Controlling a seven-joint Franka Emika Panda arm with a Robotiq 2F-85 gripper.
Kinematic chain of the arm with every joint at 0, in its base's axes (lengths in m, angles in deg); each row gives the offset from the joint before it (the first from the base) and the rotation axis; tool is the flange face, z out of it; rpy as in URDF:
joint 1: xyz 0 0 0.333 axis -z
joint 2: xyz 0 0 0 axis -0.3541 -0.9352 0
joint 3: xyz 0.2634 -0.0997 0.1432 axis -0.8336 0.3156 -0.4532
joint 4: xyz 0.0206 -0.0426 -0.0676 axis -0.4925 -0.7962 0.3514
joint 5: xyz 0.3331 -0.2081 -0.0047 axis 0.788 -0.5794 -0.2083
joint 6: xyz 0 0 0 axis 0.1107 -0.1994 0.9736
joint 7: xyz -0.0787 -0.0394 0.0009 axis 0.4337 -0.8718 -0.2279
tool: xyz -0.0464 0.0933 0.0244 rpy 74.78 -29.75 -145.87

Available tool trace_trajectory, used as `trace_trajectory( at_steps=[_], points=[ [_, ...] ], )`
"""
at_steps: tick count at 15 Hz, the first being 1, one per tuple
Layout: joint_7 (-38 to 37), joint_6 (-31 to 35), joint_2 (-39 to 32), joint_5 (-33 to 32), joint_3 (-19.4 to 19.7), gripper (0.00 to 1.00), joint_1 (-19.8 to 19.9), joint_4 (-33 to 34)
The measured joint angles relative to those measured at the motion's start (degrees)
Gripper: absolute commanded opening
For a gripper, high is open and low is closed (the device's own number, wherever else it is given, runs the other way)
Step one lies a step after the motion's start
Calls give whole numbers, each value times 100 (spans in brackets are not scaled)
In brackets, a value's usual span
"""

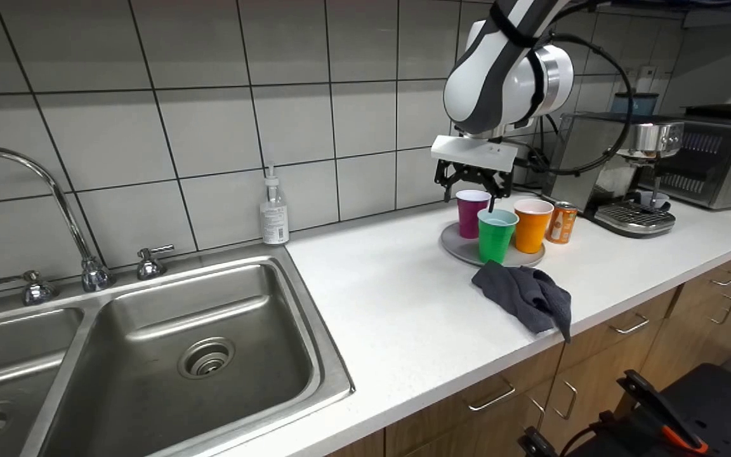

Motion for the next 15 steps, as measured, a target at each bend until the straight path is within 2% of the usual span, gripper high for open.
trace_trajectory(
  at_steps=[7, 15],
  points=[
    [-1024, 6, 589, -781, -280, 100, -78, -723],
    [-1064, 6, 673, -798, -309, 100, -74, -813]
  ],
)
